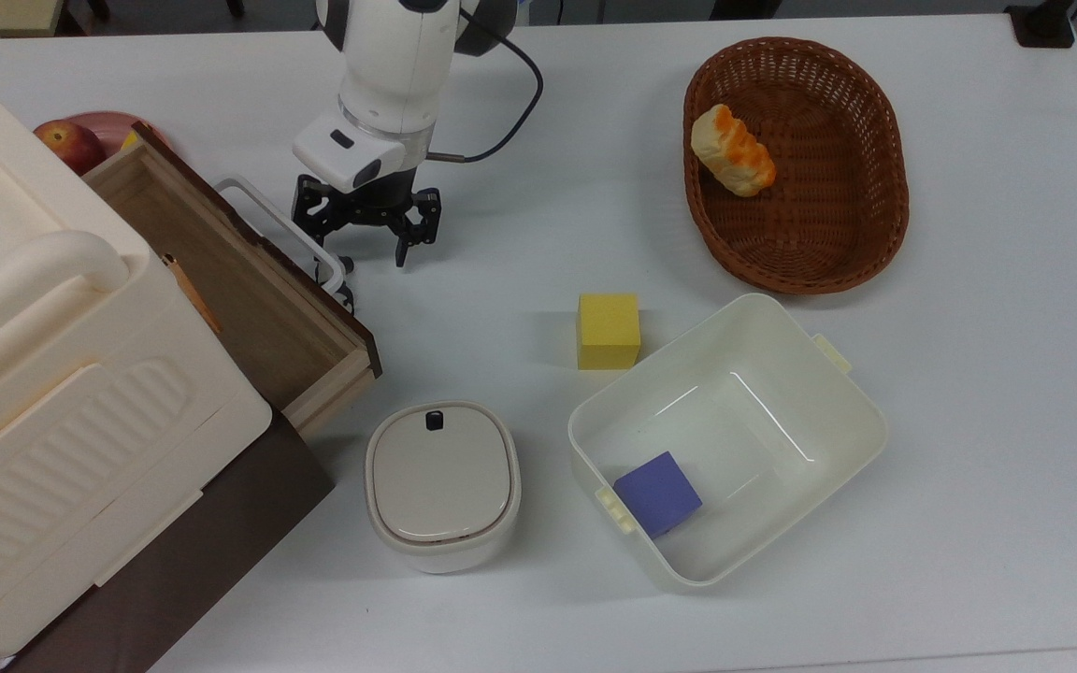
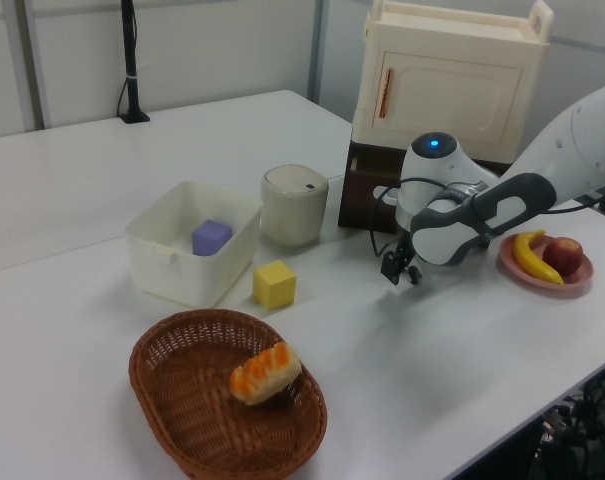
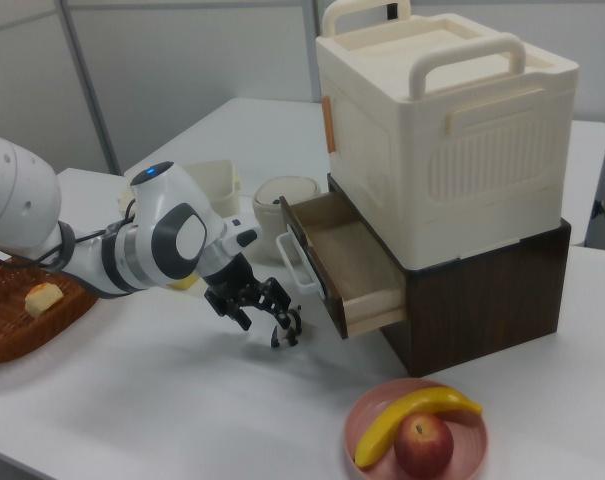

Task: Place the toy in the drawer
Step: 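Close the gripper on the panda toy and lift it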

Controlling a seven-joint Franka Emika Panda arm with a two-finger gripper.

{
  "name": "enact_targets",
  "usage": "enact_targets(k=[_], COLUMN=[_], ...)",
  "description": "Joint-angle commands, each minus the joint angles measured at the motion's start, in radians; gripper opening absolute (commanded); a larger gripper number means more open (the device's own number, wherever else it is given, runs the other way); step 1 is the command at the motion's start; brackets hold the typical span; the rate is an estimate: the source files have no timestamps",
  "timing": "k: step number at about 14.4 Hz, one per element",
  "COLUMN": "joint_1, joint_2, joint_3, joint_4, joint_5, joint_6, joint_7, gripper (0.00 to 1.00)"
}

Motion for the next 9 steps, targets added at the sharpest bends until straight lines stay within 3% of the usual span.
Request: enact_targets(k=[1, 4, 6, 9], joint_1=[0.009, 0.011, 0.011, 0.023], joint_2=[0.036, 0.061, 0.053, 0.027], joint_3=[-0.037, -0.048, -0.048, -0.048], joint_4=[0.001, 0.018, 0.018, 0.012], joint_5=[-0.035, -0.039, -0.045, -0.047], joint_6=[0.083, 0.108, 0.108, 0.1], joint_7=[0.032, 0.037, 0.037, 0.035], gripper=[0.88, 0.74, 0.54, 0.43])
